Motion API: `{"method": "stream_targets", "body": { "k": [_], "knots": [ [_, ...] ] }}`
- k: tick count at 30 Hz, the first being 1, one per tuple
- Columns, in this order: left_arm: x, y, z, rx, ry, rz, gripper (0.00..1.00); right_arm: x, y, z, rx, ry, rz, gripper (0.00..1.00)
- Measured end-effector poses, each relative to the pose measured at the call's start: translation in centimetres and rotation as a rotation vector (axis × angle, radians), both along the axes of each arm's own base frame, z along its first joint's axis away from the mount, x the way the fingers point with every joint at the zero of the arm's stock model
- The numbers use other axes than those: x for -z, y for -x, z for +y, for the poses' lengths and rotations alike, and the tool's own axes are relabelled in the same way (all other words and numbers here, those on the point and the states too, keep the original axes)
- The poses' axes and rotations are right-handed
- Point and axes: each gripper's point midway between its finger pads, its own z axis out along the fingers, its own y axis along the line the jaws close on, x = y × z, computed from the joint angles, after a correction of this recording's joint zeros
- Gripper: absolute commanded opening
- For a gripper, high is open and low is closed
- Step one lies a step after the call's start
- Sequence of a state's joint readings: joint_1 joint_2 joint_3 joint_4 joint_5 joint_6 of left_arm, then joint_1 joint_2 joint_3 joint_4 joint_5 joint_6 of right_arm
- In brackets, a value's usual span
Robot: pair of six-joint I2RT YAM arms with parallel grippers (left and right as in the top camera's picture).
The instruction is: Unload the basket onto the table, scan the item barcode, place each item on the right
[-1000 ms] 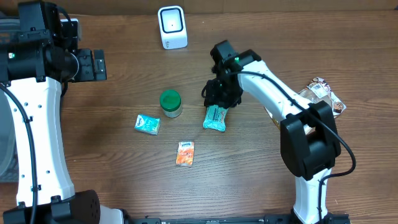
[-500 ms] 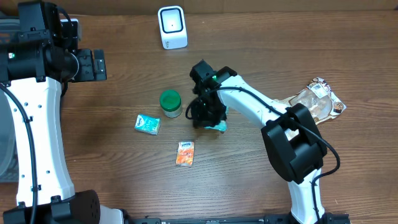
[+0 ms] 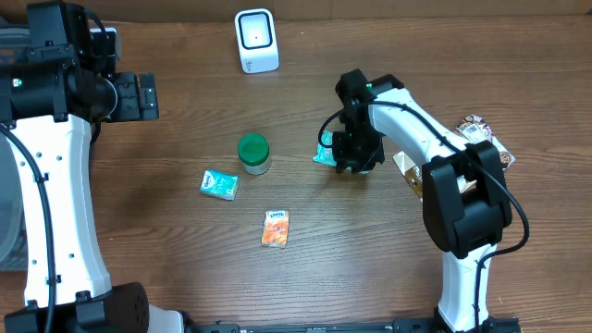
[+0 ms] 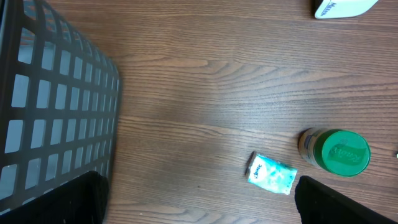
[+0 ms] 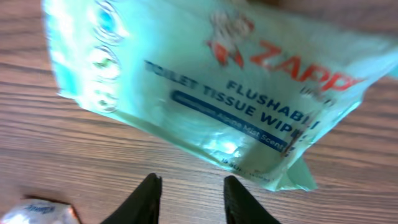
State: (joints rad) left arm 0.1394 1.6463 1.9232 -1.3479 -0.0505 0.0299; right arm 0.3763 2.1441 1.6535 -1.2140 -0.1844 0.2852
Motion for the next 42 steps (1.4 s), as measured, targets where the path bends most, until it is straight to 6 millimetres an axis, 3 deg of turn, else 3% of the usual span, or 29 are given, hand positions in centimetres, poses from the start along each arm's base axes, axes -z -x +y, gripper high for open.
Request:
{"method": "stream_targets", "body": {
  "k": [4, 7, 12, 19, 24, 29, 35, 42],
  "knots": [
    [0.0, 0.0, 0.0, 0.000, 0.000, 0.000, 0.99, -2.3, -1.3, -0.6, 0.033, -0.041, -0.057, 0.43],
    [0.0, 0.0, 0.0, 0.000, 0.001, 0.000, 1.00, -4.0, -2.9, -2.4, 0.112, -0.090, -0.100, 0.44],
    [0.0, 0.0, 0.0, 0.000, 0.000, 0.000, 1.00, -3.2, -4.5, -5.2, 0.256, -0.130, -0.114, 0.44],
    [0.0, 0.0, 0.0, 0.000, 0.000, 0.000, 0.99, 0.4, -2.5, -4.1, 0.301, -0.186, -0.052, 0.40],
    [0.0, 0.0, 0.0, 0.000, 0.001, 0.000, 1.00, 1.8, -2.7, -3.5, 0.328, -0.226, -0.074, 0.34],
    [0.0, 0.0, 0.0, 0.000, 0.000, 0.000, 1.00, 2.1, -3.6, -2.7, 0.341, -0.277, -0.106, 0.27],
    [0.0, 0.0, 0.0, 0.000, 0.000, 0.000, 0.99, 2.0, -3.7, -2.2, 0.351, -0.309, -0.097, 0.04],
    [0.0, 0.0, 0.0, 0.000, 0.000, 0.000, 0.99, 1.8, -3.6, -2.1, 0.335, -0.316, -0.093, 0.04]
  ]
}}
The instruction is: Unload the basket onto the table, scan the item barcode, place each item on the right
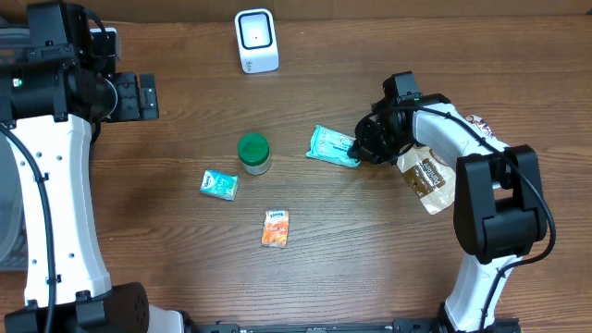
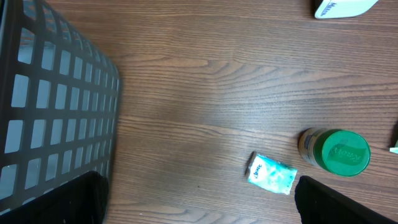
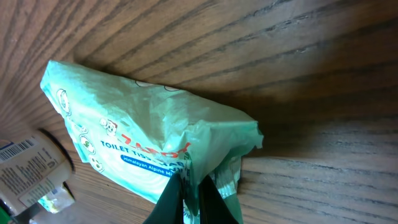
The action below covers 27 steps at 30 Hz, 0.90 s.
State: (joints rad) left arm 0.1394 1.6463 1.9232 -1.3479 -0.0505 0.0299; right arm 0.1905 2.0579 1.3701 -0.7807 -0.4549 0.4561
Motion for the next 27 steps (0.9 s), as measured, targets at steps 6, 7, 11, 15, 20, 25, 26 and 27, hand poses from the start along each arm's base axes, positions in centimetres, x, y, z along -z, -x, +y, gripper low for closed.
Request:
{"method": "stream_targets", "body": {
  "k": [6, 7, 11, 15, 20, 25, 26, 27],
  "knots": [
    [0.0, 0.0, 0.0, 0.000, 0.000, 0.000, 0.99, -0.8, 0.5, -1.0, -0.022, 0.084, 0.031, 0.04],
    [0.0, 0.0, 0.0, 0.000, 0.000, 0.000, 1.00, -1.0, 0.4, -1.3, -0.027, 0.107, 0.026, 0.04],
    [0.0, 0.0, 0.0, 0.000, 0.000, 0.000, 1.00, -3.1, -0.2, -2.3, -0.046, 0.240, -0.031, 0.04],
    [0.0, 0.0, 0.0, 0.000, 0.000, 0.000, 1.00, -6.4, -0.3, -2.1, -0.080, 0.406, -0.147, 0.04],
    [0.0, 0.0, 0.0, 0.000, 0.000, 0.000, 1.00, -9.5, 1.2, -0.7, -0.149, 0.678, -0.280, 0.04],
    [0.0, 0.0, 0.0, 0.000, 0.000, 0.000, 1.00, -11.6, 2.9, 0.0, -0.203, 0.983, -0.406, 0.04],
    [0.0, 0.0, 0.0, 0.000, 0.000, 0.000, 1.00, -12.1, 3.2, 0.2, -0.209, 1.027, -0.435, 0.04],
    [0.0, 0.0, 0.0, 0.000, 0.000, 0.000, 1.00, -12.6, 3.4, 0.6, -0.215, 1.062, -0.465, 0.04]
  ]
}}
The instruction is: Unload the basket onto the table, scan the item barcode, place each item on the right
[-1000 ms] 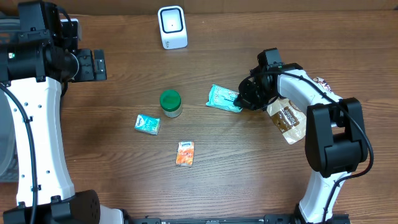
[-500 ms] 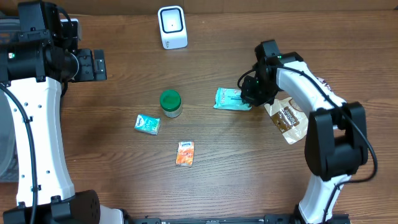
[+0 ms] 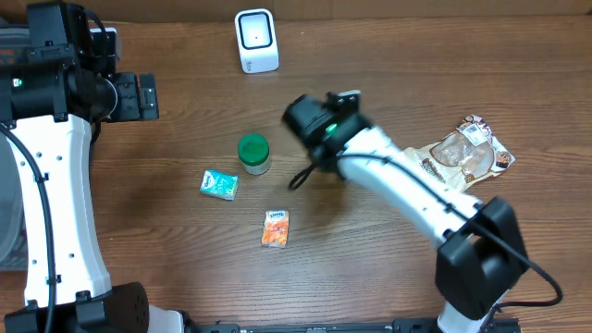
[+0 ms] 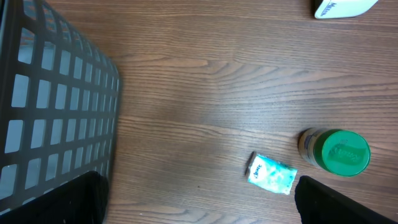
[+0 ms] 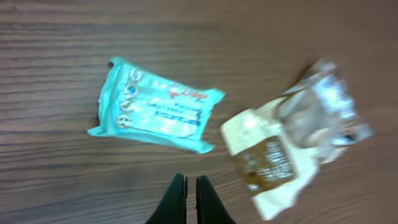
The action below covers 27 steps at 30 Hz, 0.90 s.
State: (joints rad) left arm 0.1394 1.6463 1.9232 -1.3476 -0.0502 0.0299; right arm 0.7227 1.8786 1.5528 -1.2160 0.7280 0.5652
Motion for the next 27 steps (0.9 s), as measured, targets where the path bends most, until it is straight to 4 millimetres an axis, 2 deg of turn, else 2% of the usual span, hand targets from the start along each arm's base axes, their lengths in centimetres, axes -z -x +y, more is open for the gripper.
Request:
{"method": "stream_targets", "body": {
  "k": [3, 8, 10, 15, 18, 21, 22, 27],
  "knots": [
    [0.0, 0.0, 0.0, 0.000, 0.000, 0.000, 1.00, -0.9, -0.1, 0.8, -0.018, 0.037, -0.069, 0.06],
    [0.0, 0.0, 0.0, 0.000, 0.000, 0.000, 1.00, -0.6, -2.2, 2.1, -0.034, -0.075, -0.100, 0.41],
    [0.0, 0.0, 0.0, 0.000, 0.000, 0.000, 1.00, 0.0, -3.1, 2.5, -0.073, -0.126, -0.065, 0.49],
    [0.0, 0.0, 0.0, 0.000, 0.000, 0.000, 0.99, 0.5, -4.6, 3.1, -0.151, -0.199, -0.024, 0.54],
    [0.0, 0.0, 0.0, 0.000, 0.000, 0.000, 1.00, 1.5, -4.7, 3.8, -0.235, -0.186, 0.029, 0.55],
    [0.0, 0.0, 0.0, 0.000, 0.000, 0.000, 1.00, 4.1, -4.4, 4.3, -0.316, -0.135, 0.124, 0.55],
    [0.0, 0.0, 0.0, 0.000, 0.000, 0.000, 1.00, 5.6, -4.2, 4.3, -0.352, -0.104, 0.179, 0.56],
    [0.0, 0.0, 0.0, 0.000, 0.000, 0.000, 1.00, 9.1, -3.7, 3.9, -0.437, -0.027, 0.306, 0.60]
  ]
}}
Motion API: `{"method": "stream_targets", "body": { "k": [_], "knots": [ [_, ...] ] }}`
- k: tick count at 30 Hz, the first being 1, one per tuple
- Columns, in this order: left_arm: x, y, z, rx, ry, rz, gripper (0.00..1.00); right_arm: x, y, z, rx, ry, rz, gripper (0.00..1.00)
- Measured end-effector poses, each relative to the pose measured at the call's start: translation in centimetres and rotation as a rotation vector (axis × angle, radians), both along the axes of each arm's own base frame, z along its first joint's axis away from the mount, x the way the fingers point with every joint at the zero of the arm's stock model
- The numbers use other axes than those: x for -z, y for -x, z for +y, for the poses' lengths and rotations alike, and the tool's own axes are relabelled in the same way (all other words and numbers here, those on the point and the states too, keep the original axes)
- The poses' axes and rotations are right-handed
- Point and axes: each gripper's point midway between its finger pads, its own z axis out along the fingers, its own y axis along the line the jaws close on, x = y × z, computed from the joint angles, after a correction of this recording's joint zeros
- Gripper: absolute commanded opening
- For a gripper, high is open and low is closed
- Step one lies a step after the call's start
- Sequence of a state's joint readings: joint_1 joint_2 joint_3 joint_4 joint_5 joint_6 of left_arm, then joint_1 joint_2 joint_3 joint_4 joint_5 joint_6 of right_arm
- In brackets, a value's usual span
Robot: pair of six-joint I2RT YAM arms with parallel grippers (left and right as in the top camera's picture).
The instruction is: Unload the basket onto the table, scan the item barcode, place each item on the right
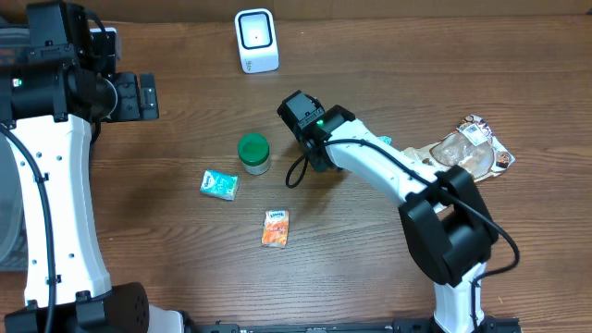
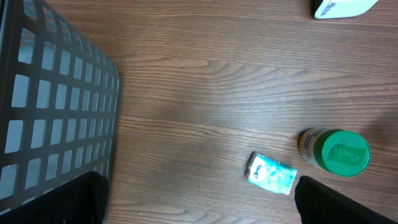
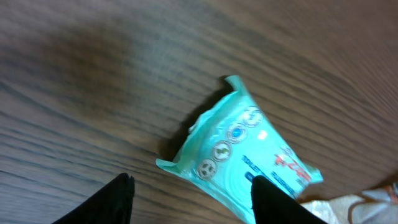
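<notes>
The teal wipes pack [image 3: 249, 152] lies flat on the wooden table, print side up; no barcode shows on it. My right gripper [image 3: 196, 208] hovers open just short of the pack's near corner, nothing between its fingers [image 3: 118, 199]. From overhead the right arm [image 1: 370, 162] covers the pack except a teal sliver [image 1: 382, 141]. The white scanner [image 1: 256, 40] stands at the table's back edge, its base also in the left wrist view as scanner [image 2: 342, 7]. My left gripper [image 2: 199, 208] is open and empty, held high at the far left.
A green-lidded jar [image 1: 253, 153], a small teal tissue pack [image 1: 219, 184] and an orange packet [image 1: 276, 228] lie left of the right arm. A clear snack bag [image 1: 462, 148] lies at the right. A dark mesh basket [image 2: 56, 112] stands at the left edge.
My right gripper was shut and empty, high above the pack and the snack bag. Now it is open and much closer to the pack's end. The left arm has not moved.
My right gripper first hung open right over the wipes pack near the jar. Then it was shut on the pack's edge. Then the pack lay free further right beside the snack bag, the gripper shut above it. Now the gripper is open by the pack.
</notes>
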State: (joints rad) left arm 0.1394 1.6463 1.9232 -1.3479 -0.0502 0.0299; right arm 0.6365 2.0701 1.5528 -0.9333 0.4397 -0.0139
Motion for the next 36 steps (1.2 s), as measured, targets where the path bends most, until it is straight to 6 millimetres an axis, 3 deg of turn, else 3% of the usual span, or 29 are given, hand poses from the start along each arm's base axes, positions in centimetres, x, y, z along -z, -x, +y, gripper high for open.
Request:
{"method": "stream_targets", "body": {
  "k": [12, 25, 29, 36],
  "knots": [
    [0.0, 0.0, 0.0, 0.000, 0.000, 0.000, 0.99, 1.5, -0.4, -1.0, -0.095, -0.029, 0.098, 0.61],
    [0.0, 0.0, 0.0, 0.000, 0.000, 0.000, 1.00, 3.7, -1.0, -1.4, -0.094, -0.089, 0.080, 0.60],
    [0.0, 0.0, 0.0, -0.001, 0.000, 0.000, 0.99, 3.8, -1.9, -2.2, -0.072, -0.099, 0.045, 0.51],
    [0.0, 0.0, 0.0, 0.000, 0.000, 0.000, 1.00, 4.0, -2.2, -4.3, -0.029, -0.103, 0.047, 0.17]
  ]
}}
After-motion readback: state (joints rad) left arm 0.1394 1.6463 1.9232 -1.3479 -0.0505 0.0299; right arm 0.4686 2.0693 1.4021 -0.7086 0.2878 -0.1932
